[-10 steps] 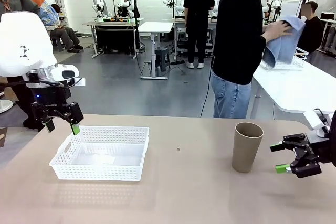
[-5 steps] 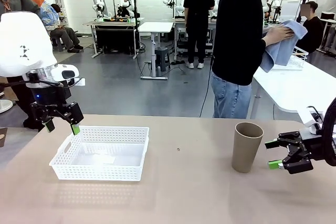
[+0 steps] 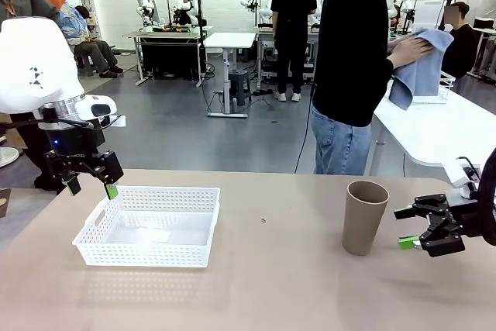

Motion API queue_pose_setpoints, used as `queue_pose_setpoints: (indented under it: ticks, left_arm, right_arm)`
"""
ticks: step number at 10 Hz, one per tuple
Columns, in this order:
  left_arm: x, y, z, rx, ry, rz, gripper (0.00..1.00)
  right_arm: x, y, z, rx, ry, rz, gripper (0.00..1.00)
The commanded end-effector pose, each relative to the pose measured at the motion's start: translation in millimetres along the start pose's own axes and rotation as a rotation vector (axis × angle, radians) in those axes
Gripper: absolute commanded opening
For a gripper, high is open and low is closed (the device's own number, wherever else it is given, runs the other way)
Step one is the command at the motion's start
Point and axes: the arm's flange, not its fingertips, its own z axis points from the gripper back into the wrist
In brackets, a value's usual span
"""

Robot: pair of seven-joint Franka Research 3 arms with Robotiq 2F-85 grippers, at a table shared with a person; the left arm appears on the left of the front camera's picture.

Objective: Clean and organize the cups into the basket.
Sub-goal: Pick up the Organizing basket and move it to the center of the table, then pick up the Reusable plastic cup from the right side of the table and place it inside the Organizing basket.

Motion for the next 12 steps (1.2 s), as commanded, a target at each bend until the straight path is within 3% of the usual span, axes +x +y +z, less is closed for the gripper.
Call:
queue_pose_setpoints:
  ticks: [1, 2, 6, 9, 12]
  left_arm:
    - [0, 0, 0, 0.0, 0.0, 0.0, 1.0]
    - [-3, 7, -8, 0.051, 0.034, -0.057, 1.0]
    - [-18, 8, -15, 0.08, -0.007, -0.036, 1.0]
    - [-21, 5, -23, 0.1, 0.001, -0.064, 1.0]
    - [-18, 4, -22, 0.07, 0.021, -0.042, 1.0]
  right_arm:
    - [0, -5, -5, 0.025, -0.067, 0.021, 1.0]
    - [-1, -16, -10, 0.025, -0.08, 0.08, 1.0]
    - [-11, -64, -15, 0.049, -0.109, 0.074, 1.0]
    - [-15, -77, -24, 0.026, -0.107, 0.04, 1.0]
    - [-18, -78, -45, 0.094, -0.102, 0.009, 1.0]
